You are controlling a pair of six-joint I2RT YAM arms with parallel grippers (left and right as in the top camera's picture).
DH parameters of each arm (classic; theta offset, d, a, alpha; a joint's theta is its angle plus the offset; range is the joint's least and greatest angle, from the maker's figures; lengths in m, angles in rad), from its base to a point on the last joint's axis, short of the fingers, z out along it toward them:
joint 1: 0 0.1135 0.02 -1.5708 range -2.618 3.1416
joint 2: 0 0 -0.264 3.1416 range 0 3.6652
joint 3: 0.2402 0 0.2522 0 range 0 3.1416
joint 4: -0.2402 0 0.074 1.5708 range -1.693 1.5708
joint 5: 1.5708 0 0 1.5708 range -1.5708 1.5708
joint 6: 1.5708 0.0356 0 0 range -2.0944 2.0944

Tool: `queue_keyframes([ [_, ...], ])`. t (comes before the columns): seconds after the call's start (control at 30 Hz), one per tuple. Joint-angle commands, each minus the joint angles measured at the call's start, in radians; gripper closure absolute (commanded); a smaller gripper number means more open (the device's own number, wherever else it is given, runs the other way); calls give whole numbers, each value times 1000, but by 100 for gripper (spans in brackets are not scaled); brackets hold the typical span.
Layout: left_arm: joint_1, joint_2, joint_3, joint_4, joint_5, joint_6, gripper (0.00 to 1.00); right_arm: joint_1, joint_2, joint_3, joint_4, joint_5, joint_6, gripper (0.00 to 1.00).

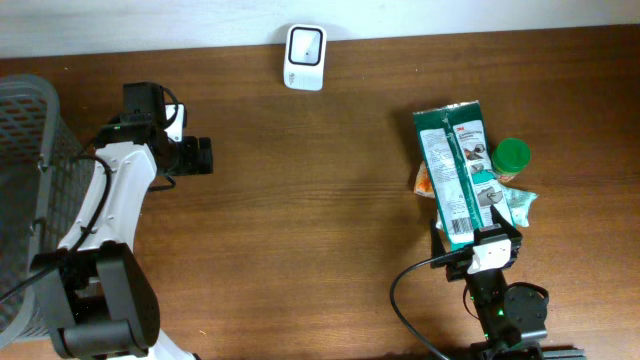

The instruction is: Scan the item barcode

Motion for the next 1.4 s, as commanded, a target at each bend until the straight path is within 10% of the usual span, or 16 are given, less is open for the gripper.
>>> queue_keyframes([
  [0.0,3,-27,9,2,-3,13,1,-6,-10,-9,2,-16,16,2],
  [0.53,3,-186,-8,44,-69,15,1,-6,-10,-9,2,-16,16,2],
  [0.8,-3,-715,-652,888,2,-11,1,-6,-10,-9,2,-16,16,2],
  [0.97,-3,-1041,-1078,1150,-45,-11,1,-6,-10,-9,2,-16,16,2],
  [1.17,-3,-1398,-1386,1175,-67,-11,1,-6,-10,-9,2,-16,16,2],
  [1.37,-14,-1560,-1386,873,-81,-11,1,-6,-10,-9,2,-16,16,2],
])
